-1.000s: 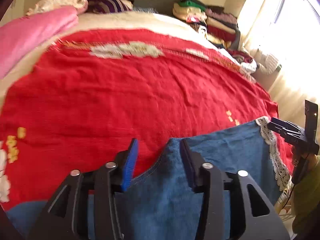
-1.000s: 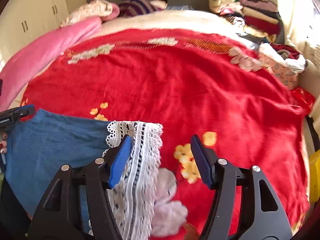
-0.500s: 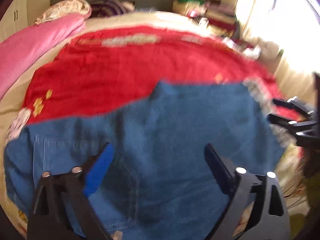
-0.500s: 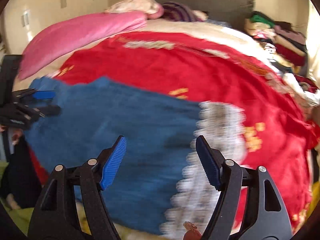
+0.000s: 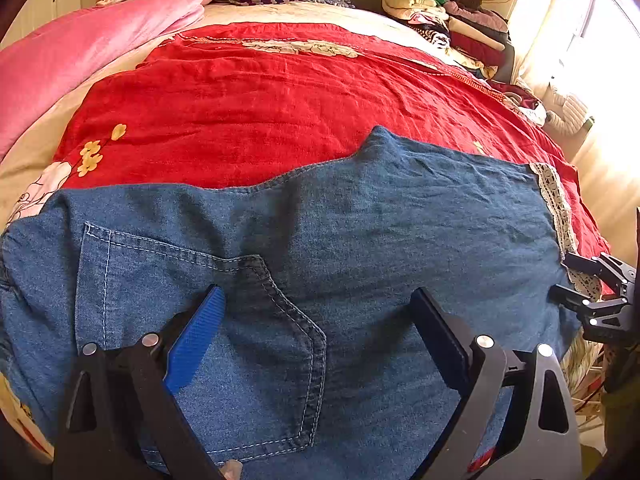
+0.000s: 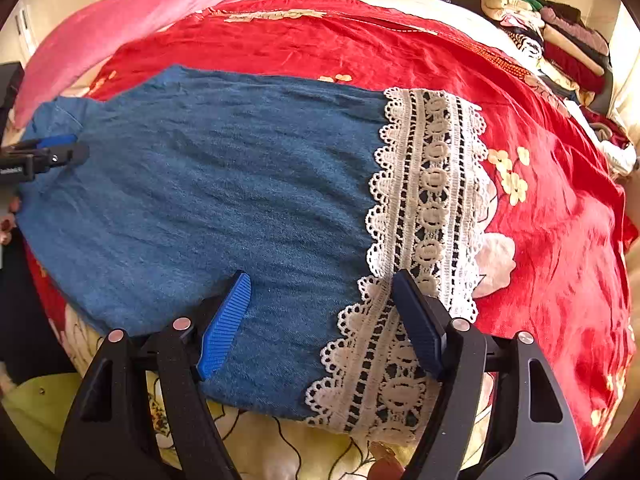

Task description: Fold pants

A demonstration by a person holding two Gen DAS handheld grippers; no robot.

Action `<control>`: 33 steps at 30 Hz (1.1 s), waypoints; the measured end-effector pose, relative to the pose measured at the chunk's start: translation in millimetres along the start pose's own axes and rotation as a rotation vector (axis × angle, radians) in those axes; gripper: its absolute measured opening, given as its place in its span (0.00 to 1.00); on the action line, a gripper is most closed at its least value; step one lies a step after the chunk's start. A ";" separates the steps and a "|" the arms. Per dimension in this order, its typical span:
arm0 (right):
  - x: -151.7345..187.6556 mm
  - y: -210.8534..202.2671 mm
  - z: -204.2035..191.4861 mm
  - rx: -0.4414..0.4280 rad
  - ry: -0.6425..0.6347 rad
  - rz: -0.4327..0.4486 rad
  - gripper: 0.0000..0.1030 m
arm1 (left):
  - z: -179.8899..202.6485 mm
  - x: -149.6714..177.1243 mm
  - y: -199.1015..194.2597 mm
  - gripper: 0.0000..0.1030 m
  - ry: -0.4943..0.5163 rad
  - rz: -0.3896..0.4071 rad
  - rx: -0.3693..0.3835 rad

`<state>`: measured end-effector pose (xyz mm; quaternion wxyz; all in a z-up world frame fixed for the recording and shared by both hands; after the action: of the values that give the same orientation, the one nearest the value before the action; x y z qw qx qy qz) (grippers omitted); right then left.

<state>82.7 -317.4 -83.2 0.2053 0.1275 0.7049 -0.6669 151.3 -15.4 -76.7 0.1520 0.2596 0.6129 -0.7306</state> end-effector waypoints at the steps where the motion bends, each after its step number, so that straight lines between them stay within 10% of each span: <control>1: -0.6 0.8 0.1 0.000 0.001 -0.002 0.65 | 1.1 -0.5 -0.2 0.90 -0.002 0.003 0.004; 12: 7.2 -45.8 -23.1 -0.070 -0.016 0.097 0.66 | 34.7 9.9 -36.9 0.93 0.090 0.028 0.062; 33: 34.9 -20.6 -37.8 -0.095 -0.020 -0.012 0.66 | 83.4 44.5 -17.5 0.94 0.232 -0.087 0.079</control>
<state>38.0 -284.8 -79.9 0.2142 0.1066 0.7345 -0.6350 89.3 -88.8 -78.1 0.0377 0.3212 0.6078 -0.7253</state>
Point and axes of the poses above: each gripper's, at about its wrist camera, not at the fingertips, and y roughly the way its jaws point, z to its right, x to its underside, the point moved 3 cm from there along y, roughly the way its jaws point, and after that the axes turned 5 degrees about y, right-handed, at the moved point
